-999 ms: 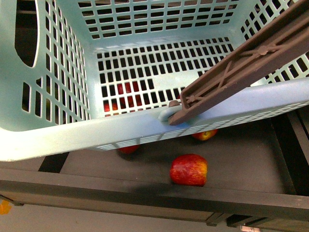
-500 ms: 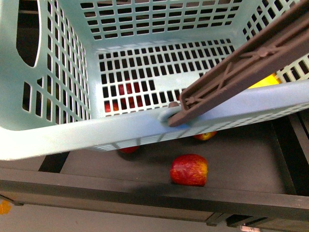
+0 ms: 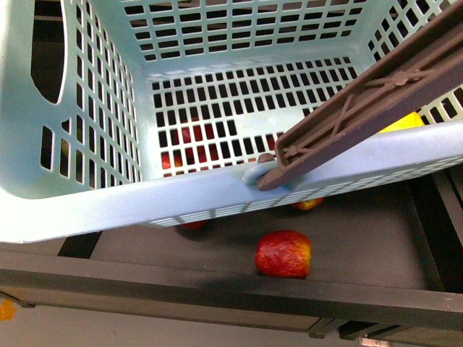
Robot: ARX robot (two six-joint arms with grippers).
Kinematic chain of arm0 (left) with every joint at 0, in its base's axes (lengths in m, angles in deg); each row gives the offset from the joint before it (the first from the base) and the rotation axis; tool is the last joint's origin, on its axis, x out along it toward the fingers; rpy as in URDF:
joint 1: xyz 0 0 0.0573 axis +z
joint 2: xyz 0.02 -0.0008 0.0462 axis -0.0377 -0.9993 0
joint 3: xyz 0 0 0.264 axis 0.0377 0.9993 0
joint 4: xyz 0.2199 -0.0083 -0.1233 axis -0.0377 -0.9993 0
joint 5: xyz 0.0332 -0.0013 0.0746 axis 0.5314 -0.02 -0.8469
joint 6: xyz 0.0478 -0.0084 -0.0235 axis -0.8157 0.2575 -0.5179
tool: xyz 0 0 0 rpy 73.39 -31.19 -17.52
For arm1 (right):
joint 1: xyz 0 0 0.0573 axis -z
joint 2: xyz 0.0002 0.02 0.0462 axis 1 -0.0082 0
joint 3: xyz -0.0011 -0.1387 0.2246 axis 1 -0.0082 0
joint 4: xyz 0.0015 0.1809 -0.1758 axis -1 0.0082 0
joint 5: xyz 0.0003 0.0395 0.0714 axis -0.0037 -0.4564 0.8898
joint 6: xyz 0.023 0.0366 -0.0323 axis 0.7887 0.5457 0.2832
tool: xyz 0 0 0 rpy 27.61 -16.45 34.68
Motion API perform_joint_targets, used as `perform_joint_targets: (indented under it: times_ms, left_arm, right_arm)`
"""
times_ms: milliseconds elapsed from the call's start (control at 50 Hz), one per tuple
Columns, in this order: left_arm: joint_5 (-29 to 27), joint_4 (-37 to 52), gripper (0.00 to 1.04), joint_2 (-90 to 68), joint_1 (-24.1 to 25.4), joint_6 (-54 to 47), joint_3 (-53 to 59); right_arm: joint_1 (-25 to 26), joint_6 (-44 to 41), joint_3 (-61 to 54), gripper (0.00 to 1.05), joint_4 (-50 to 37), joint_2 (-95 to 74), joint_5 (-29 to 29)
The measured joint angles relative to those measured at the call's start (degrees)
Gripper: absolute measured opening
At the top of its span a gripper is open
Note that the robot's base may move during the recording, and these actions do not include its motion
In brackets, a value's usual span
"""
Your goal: Pick lemon and mango into basket
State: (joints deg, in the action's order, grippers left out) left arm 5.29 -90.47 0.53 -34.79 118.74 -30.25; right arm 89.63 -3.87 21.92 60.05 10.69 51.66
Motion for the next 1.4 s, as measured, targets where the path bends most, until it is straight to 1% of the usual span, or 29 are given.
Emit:
perform_joint_targets:
  times_ms: [40,140,280,320,600,800,840,1019,1059,1099,1159,1319,1359,1399]
  left_arm:
    - [-0.20,0.00,0.06,0.00,0.00,-0.09,0.00]
    - [-0.39,0.00,0.06,0.00,0.00,-0.20,0.00]
    - [-0.26,0.00,0.06,0.00,0.00,-0.11,0.00]
    - [-0.24,0.00,0.06,0.00,0.00,-0.11,0.00]
    - [-0.13,0.00,0.06,0.00,0.09,-0.09,0.00]
    - [-0.39,0.00,0.06,0.00,0.11,-0.13,0.00]
    - [-0.35,0.00,0.06,0.00,0.09,-0.13,0.00]
    - [-0.22,0.00,0.06,0.00,0.09,-0.09,0.00]
    - [-0.24,0.00,0.06,0.00,0.09,-0.11,0.00]
    - [-0.24,0.00,0.06,0.00,0.09,-0.13,0.00]
    - [-0.22,0.00,0.06,0.00,0.09,-0.09,0.00]
    - [0.44,0.00,0.06,0.00,-0.57,-0.22,0.00]
    - [0.85,0.00,0.06,0.00,-0.55,0.04,0.00]
    - [1.14,0.00,0.06,0.00,-0.48,0.31,0.00]
  right_arm:
    - [0.00,-0.33,-1.68,0.38,-0.52,1.05,0.02]
    - [-0.02,-0.68,-4.42,0.26,-1.27,2.89,-0.02]
    - [-0.02,-1.25,-8.04,0.05,-1.95,5.77,0.00]
    - [-0.02,-1.62,-8.83,0.02,-1.97,6.51,0.00]
    - [-0.02,-1.53,-14.60,0.02,-1.27,13.27,-0.02]
    - [-0.02,-1.53,-17.75,0.02,1.62,19.17,-0.02]
    - [-0.02,-1.62,-18.10,0.07,1.86,19.71,0.00]
    - [-0.02,-1.62,-18.18,0.47,1.92,20.24,-0.02]
    - [-0.02,-1.62,-18.18,0.54,1.92,20.24,-0.02]
    - [-0.02,-1.64,-18.18,0.64,1.92,20.24,-0.02]
    - [-0.04,-1.62,-18.18,0.75,1.92,20.31,-0.11]
    - [-0.04,-1.60,-18.21,0.96,1.92,20.26,-0.20]
    - [-0.02,-1.62,-18.21,0.97,1.92,20.28,-0.17]
    - [-0.02,-1.62,-18.18,0.96,1.90,20.41,-0.24]
